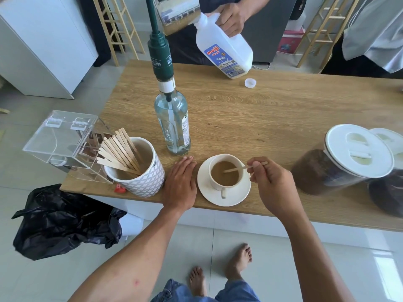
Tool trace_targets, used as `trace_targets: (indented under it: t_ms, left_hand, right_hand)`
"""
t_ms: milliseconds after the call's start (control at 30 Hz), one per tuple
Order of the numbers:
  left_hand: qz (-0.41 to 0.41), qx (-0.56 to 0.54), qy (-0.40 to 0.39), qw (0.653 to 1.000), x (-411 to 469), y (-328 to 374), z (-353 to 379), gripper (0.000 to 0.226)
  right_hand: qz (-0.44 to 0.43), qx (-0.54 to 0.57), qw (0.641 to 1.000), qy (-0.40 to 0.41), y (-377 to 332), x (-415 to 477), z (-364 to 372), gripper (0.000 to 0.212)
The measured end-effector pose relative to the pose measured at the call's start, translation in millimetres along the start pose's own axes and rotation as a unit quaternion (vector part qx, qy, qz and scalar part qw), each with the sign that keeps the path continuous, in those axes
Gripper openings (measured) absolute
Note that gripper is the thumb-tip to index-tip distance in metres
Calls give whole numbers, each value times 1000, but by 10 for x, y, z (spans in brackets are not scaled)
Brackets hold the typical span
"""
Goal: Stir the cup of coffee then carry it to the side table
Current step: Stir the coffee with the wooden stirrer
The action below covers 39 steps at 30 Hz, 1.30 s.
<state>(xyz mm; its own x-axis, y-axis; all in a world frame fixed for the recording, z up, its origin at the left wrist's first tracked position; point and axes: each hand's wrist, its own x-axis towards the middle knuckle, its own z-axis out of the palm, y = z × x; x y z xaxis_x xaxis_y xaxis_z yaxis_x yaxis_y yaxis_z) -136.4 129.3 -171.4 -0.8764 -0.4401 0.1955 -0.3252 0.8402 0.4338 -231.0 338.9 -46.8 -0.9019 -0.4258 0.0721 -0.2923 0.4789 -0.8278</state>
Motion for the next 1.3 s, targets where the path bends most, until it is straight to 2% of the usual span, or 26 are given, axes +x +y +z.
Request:
trace_targets:
  t_ms: [167,333,467,567,633,767,933,1000,1067,1200,1300]
  left_hand:
    - [0,-1,-1,1000,6,-15,5,49]
    - [-1,-1,-4,1000,2,-6,12,49]
    - [-2,1,2,1000,1,-9,-8,49]
    - [-3,0,2,1000,-4,-3,-10,49]
    - [-1,-1,1,1000,-4,4,-5,49]
    - [-2,1,5,1000,-2,-5,-11,49]
    - [1,-4,6,1000,-3,4,-7,48]
    - [3,-4,7,1000,-3,9,-10,48]
    - [3,-6,8,1000,0,0,-11,48]
    - [-1,-8,7,1000,1,-8,3,47]
    - [0,-6,6,1000,5,5,-1,48]
  right_hand:
    - [-14,-12,1000,18,-1,17,-26,20]
    - [-22,-16,1000,-13,-9,-17,5,21]
    - [-7,-14,999,34,-3,23,-23,21]
    - [-27,-19,999,3,-35,7,28,18]
    - [-16,-12,1000,-13,-23,-26,31,20]
    - [12,16,999,38,28,-11,1,21]
    - [27,29,999,10,43,-38,19,21]
    - [44,39,998,36,42,-24,-2,24]
    - [36,37,997,57,25,-10,-2,22]
    - [24,24,999,10,16,-37,37,21]
    - [39,21,998,43,32,-20,-3,25]
